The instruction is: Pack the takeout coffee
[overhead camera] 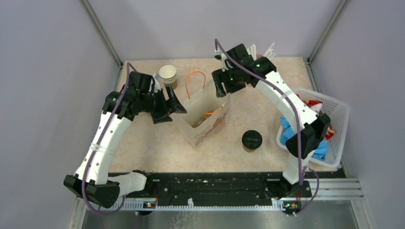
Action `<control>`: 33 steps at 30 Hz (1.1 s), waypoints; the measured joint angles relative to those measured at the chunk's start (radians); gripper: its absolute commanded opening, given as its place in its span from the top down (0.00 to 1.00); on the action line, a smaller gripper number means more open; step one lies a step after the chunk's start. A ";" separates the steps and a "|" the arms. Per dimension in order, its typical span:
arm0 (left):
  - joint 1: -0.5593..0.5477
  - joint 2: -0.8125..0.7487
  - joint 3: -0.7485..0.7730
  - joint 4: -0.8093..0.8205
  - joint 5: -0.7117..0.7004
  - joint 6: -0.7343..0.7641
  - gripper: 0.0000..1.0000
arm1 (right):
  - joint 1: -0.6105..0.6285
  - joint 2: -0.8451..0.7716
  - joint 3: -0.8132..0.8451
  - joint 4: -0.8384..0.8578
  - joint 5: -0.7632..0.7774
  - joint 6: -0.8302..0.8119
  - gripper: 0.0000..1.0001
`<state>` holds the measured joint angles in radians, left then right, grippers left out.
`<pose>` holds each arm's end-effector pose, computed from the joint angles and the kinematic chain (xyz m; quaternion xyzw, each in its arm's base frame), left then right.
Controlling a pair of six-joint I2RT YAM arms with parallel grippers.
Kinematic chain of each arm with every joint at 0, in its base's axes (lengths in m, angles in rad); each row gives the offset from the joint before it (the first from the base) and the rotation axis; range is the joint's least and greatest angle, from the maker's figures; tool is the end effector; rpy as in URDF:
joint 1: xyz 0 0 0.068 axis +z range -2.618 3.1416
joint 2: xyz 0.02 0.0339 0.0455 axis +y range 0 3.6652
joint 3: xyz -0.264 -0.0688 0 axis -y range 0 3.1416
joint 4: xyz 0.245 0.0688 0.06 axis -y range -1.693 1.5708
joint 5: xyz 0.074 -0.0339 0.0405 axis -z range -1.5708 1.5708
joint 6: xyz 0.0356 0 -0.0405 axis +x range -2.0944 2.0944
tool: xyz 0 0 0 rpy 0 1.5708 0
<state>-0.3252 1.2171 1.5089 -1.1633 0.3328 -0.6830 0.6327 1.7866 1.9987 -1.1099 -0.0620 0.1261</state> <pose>0.2002 -0.0798 0.4067 -0.1090 0.9218 -0.2994 0.2206 0.2984 0.2216 0.3960 -0.2463 0.9108 0.1494 0.2957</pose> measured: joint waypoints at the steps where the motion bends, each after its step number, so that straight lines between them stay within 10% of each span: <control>1: 0.000 -0.015 -0.026 0.001 0.018 -0.014 0.26 | 0.000 0.002 -0.001 0.006 -0.004 -0.003 0.42; 10: 0.000 -0.008 -0.104 0.031 0.063 -0.086 0.70 | 0.005 0.001 -0.016 0.078 -0.018 -0.024 0.95; 15: 0.000 0.042 -0.074 0.043 0.063 -0.087 1.00 | 0.023 0.026 0.048 0.043 0.005 -0.030 1.00; 28: 0.000 0.161 0.336 -0.056 -0.023 -0.025 0.99 | 0.048 0.013 0.227 -0.082 0.028 0.025 1.00; 33: 0.006 0.156 0.254 -0.036 -0.079 -0.005 0.45 | 0.048 -0.043 0.112 -0.058 0.040 0.100 0.49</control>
<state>-0.3187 1.3735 1.7630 -1.1995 0.2543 -0.6880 0.6804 1.7432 2.1109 -1.1679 -0.0216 0.2264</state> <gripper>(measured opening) 0.328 0.252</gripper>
